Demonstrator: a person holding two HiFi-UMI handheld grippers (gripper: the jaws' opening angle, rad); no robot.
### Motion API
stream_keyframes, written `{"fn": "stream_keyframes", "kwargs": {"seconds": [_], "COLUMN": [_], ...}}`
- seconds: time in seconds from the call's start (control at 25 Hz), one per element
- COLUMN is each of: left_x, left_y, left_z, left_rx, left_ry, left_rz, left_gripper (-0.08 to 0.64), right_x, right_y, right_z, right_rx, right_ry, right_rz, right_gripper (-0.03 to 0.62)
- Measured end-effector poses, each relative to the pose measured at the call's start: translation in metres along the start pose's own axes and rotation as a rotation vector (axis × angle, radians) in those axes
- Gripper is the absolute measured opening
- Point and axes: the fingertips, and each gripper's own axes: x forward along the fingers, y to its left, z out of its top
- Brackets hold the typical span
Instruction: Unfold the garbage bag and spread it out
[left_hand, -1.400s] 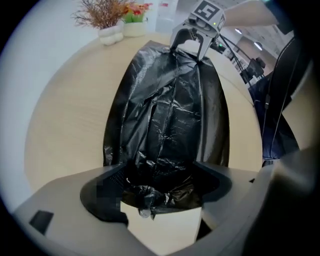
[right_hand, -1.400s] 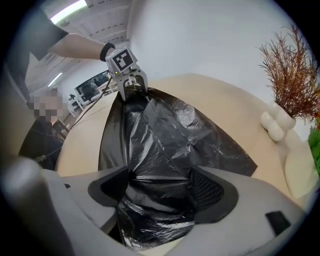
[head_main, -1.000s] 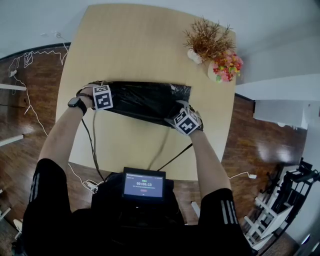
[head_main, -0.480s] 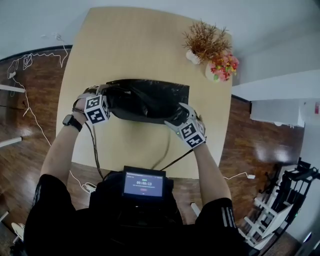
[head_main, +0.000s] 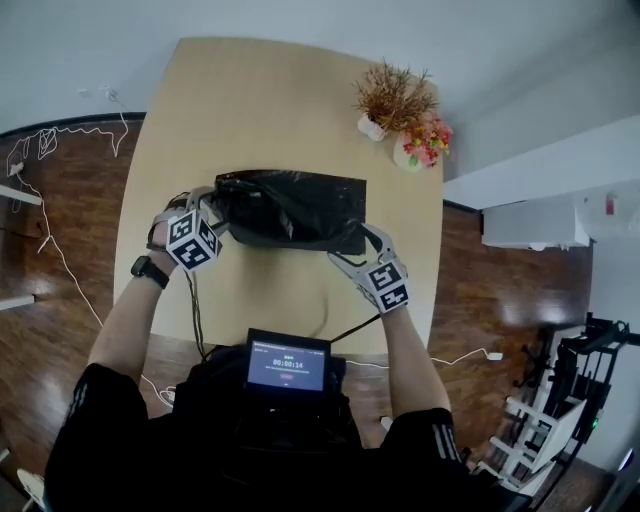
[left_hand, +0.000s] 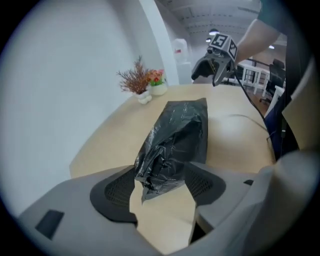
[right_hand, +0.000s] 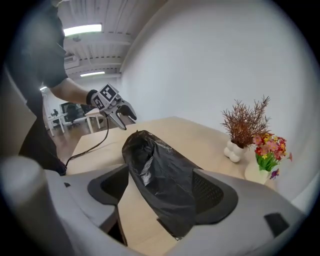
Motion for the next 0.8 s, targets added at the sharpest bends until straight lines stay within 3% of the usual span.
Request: {"fn": "stream_keyframes", "kwargs": {"seconds": [0.16,0.28,0.4,0.52,0.8], "left_x": [-0.018,-0.031,-0.050,-0.074,-0.140], "left_y": [-0.008,-0.015,-0.026,-0.037,-0.091], "left_z": [0.010,0.012,0.017,0.024,0.058], "left_rx": [-0.056,-0.083,-0.159,-0.210,-0.326], "left_ry": [-0.046,-0.066,-0.134,-0.207,-0.368], "left_rz": [0.024,0.047,0.053,0.096,0.192], "left_gripper": [0.275,0.268,0.268,0.270,0.275], "right_x": [-0.022,-0.036,-0.055,-0.081,-0.153], "right_y": [0.001,-0.005,-0.002,0.007,0.048], "right_z": [0.000,-0.008,-0.003,0.020,0.038], "right_rx": [0.045,0.148,0.229,0.228,0.197], "right_ry": [0.000,-0.022,-0.083,-0.204,-0.390], "right_rz": [-0.055,-0.108,-0.136,-0.150,-0.149], "right_gripper": [0.436,0.436,0.434,0.405,0.419]}}
